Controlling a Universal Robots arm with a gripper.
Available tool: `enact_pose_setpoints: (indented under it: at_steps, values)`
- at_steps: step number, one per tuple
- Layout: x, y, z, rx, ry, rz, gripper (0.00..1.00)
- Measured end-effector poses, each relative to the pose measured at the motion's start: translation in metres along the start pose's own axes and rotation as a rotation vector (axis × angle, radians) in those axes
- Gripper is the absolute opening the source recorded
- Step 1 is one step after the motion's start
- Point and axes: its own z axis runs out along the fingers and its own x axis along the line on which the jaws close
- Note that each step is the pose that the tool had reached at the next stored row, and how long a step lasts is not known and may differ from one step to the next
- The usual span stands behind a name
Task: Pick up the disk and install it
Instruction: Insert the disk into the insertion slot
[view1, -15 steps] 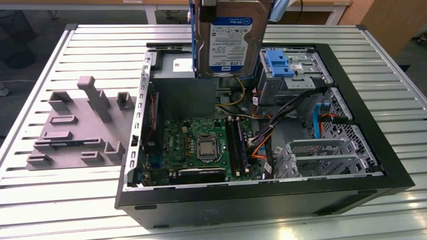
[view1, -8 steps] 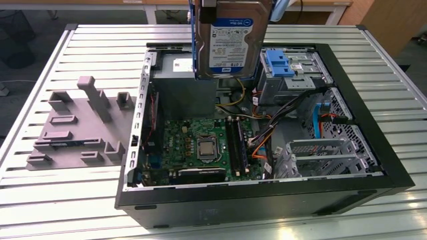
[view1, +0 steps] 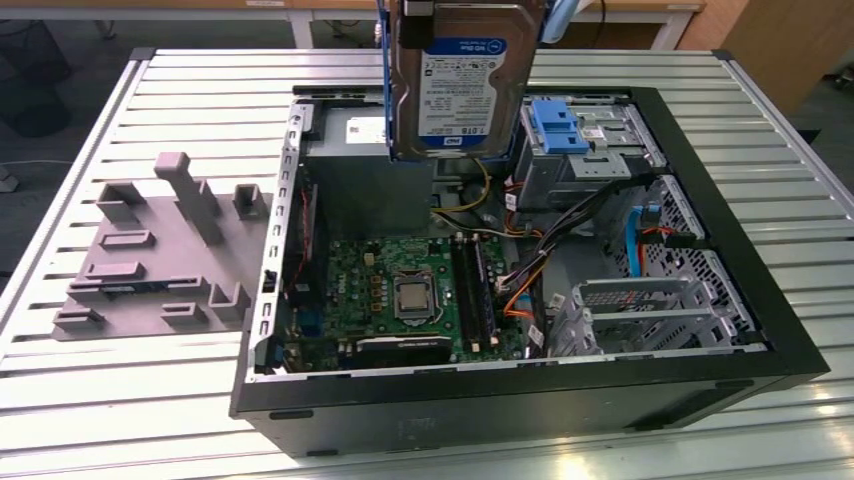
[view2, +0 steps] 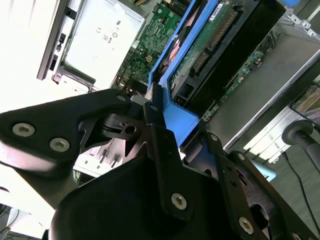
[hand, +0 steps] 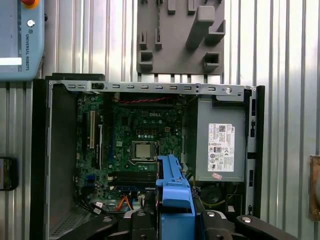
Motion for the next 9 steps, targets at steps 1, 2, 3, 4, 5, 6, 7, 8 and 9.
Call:
enact_pose_setpoints:
  at_steps: [1, 2, 3, 4, 5, 6, 7, 8, 9]
  values:
    - [0.0002, 0.0000, 0.0000, 0.0000, 0.0001, 0.000, 0.36]
    - [0.0003, 0.0000, 0.0000, 0.0000, 0.0001, 0.000, 0.36]
    - [0.0004, 0.0000, 0.0000, 0.0000, 0.0001, 0.000, 0.36]
    - [0.0006, 0.0000, 0.0000, 0.0000, 0.0001, 0.000, 0.36]
    - [0.0009, 0.0000, 0.0000, 0.0000, 0.0000, 0.000, 0.36]
    - [0.0012, 0.0000, 0.0000, 0.0000, 0.0001, 0.000, 0.36]
    - [0.0015, 0.0000, -0.0001, 0.0000, 0.0003, 0.000, 0.36]
    - [0.0021, -0.0001, -0.0001, 0.0000, 0.0004, 0.000, 0.36]
    - [0.0028, -0.0001, 0.0000, 0.0000, 0.0003, 0.000, 0.36]
